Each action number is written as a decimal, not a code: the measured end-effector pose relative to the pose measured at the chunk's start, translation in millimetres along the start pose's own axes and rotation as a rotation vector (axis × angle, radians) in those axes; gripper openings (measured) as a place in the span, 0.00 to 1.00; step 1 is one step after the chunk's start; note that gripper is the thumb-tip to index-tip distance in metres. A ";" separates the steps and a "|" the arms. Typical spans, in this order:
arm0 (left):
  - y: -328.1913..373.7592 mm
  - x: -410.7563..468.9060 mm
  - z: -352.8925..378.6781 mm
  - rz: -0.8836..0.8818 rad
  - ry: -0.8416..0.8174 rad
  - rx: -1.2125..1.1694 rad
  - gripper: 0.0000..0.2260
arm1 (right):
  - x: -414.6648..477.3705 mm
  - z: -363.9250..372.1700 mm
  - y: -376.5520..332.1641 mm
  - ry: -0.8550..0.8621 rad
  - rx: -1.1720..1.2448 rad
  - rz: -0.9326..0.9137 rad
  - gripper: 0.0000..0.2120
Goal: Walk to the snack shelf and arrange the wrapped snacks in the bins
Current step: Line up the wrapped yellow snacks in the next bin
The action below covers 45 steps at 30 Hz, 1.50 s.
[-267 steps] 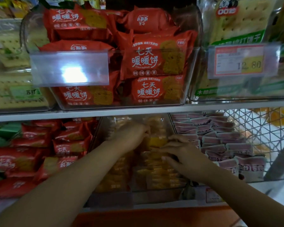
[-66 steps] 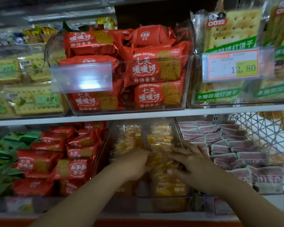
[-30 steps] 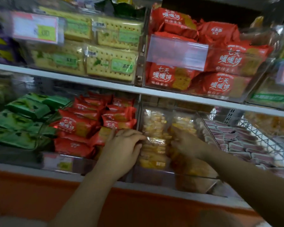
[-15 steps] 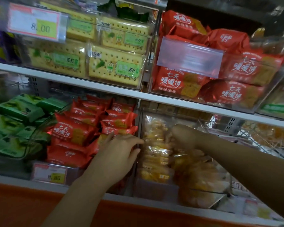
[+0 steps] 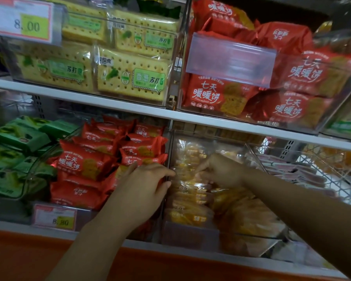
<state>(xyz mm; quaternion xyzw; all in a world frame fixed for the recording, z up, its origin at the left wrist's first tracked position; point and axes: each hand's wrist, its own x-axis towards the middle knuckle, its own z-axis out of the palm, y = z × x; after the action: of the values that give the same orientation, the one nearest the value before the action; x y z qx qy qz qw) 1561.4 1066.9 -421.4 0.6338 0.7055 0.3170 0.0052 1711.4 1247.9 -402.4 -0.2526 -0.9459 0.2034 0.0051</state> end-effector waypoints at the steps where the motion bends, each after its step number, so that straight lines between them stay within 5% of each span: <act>1: 0.0 -0.2 0.2 0.002 0.009 -0.001 0.13 | -2.9 -3.8 2.2 -0.013 0.053 0.014 0.09; 4: 0.5 -1.7 0.5 0.003 0.007 0.017 0.13 | -14.3 -18.0 8.8 0.071 0.239 0.066 0.08; 7: -0.5 -1.9 0.5 0.006 0.001 0.003 0.12 | -19.0 -25.8 11.2 0.233 0.093 0.055 0.10; 16: -3.6 -1.9 0.9 0.011 -0.022 -0.011 0.13 | 5.0 -7.0 3.9 0.164 0.054 0.129 0.01; 22: -4.1 -1.9 0.8 0.007 -0.031 -0.004 0.13 | 6.2 -3.4 -9.6 0.078 -0.172 0.136 0.08; 30: -3.6 0.5 3.4 0.006 -0.001 -0.007 0.13 | -2.7 -6.9 -5.0 0.045 0.145 0.185 0.05; 32: -3.6 1.7 4.6 0.002 0.028 -0.011 0.13 | -10.0 -24.5 -6.0 0.165 0.215 0.202 0.06; 34: -3.6 4.8 7.0 0.006 0.083 -0.013 0.12 | -7.7 -34.7 1.4 0.325 -0.026 0.254 0.11; 36: -3.4 11.0 8.6 -0.014 0.138 0.005 0.11 | 1.9 -32.9 14.7 0.300 -0.201 0.308 0.16; 45: -10.9 37.6 16.1 -0.123 0.092 0.158 0.13 | 48.8 -23.3 31.3 0.215 -0.179 0.305 0.09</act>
<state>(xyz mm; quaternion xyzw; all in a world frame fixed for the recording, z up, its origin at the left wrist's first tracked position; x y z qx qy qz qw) 1550.8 1107.8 -424.4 0.5724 0.7655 0.2882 -0.0578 1686.4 1305.0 -397.7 -0.4126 -0.9051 0.0887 0.0525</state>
